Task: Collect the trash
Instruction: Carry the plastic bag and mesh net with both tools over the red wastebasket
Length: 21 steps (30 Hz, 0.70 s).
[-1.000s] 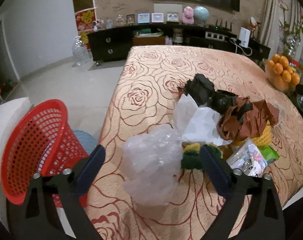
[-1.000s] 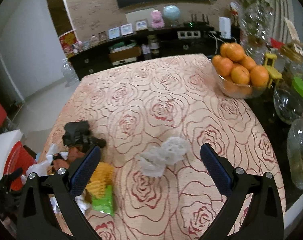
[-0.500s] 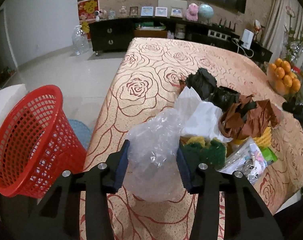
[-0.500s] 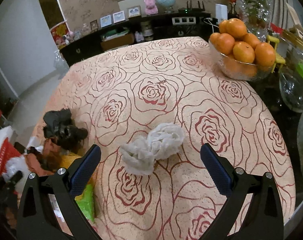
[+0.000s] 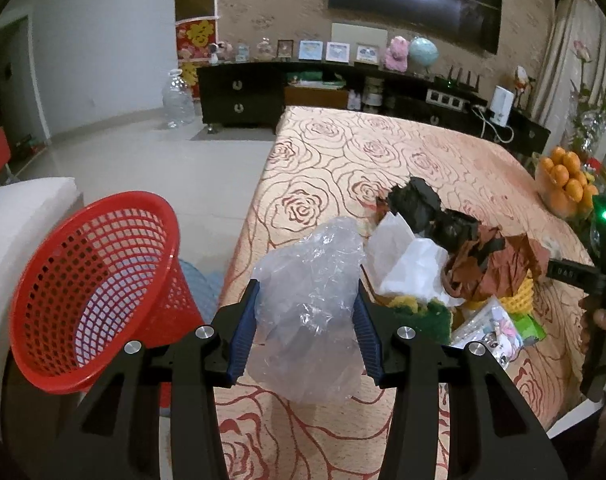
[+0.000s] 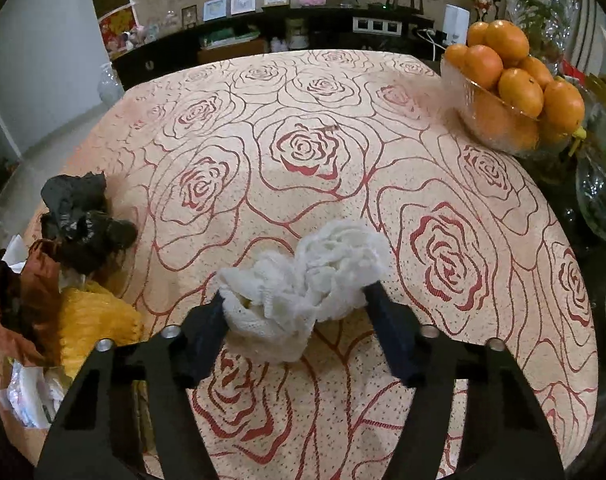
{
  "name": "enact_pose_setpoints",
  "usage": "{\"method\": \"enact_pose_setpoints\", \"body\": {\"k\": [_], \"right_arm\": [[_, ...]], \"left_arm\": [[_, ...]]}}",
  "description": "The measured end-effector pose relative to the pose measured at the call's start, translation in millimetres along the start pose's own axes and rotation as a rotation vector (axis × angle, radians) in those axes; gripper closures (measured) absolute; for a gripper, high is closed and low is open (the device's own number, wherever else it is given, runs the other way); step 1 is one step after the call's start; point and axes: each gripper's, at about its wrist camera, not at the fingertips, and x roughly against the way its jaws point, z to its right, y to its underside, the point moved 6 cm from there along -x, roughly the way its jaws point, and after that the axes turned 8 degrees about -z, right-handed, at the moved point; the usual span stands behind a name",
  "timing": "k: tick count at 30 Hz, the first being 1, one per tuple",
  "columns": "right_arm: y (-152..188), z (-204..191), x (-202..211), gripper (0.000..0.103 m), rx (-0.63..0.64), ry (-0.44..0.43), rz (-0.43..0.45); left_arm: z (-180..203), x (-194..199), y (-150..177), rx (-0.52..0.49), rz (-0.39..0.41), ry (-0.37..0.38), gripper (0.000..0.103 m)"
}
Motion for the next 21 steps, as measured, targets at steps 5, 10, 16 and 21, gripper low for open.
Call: {"method": "enact_pose_setpoints", "body": {"k": [5, 10, 16, 21], "right_arm": [[-2, -2, 4, 0.054, 0.01, 0.0, 0.01], [-5, -6, 16, 0.055, 0.001, -0.021, 0.035], [-15, -21, 52, 0.055, 0.006, -0.069, 0.118], [-23, -51, 83, 0.055, 0.045, -0.122, 0.18]], "left_arm": [[-5, 6, -3, 0.012, 0.018, -0.009, 0.06], [-10, 11, -4, 0.025, 0.033, -0.016, 0.06], [-19, 22, -9, 0.044, 0.062, -0.038, 0.06], [-28, 37, -14, 0.054, 0.099, -0.074, 0.06]]}}
